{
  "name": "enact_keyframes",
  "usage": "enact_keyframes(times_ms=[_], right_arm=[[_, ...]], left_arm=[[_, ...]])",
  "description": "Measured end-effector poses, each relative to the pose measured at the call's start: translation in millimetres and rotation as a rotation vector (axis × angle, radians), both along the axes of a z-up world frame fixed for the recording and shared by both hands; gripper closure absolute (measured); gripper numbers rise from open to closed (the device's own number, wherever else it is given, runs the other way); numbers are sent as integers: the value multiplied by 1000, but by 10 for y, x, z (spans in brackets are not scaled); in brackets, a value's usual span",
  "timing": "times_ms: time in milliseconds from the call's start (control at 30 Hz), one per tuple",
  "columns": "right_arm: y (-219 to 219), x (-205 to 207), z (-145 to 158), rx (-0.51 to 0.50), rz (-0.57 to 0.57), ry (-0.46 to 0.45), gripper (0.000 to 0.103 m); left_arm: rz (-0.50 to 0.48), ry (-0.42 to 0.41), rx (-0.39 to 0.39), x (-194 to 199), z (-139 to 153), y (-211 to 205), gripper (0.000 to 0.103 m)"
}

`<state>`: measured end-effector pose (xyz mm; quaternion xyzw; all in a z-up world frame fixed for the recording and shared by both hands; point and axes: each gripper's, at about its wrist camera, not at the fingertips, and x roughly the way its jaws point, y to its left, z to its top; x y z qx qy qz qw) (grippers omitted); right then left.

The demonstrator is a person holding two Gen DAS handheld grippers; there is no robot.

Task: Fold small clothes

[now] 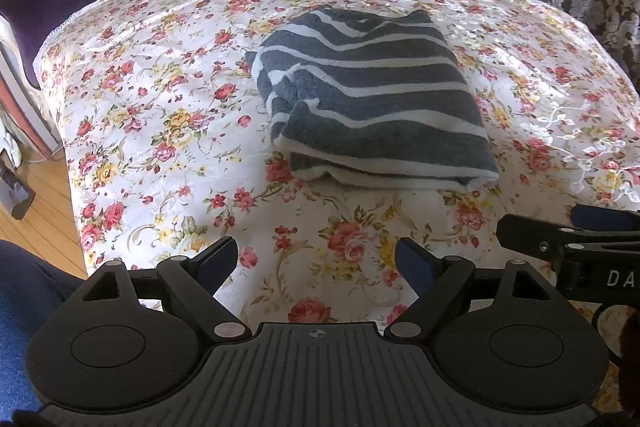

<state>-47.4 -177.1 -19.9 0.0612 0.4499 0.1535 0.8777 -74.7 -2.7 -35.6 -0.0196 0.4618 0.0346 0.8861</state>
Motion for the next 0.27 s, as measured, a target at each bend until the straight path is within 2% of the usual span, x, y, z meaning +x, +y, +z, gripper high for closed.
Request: enact_keyframes(times_ms=[267], right_arm=[[9, 15, -16, -1, 4, 10, 1]], left_arm=[[5, 11, -1, 13, -24, 9, 17]])
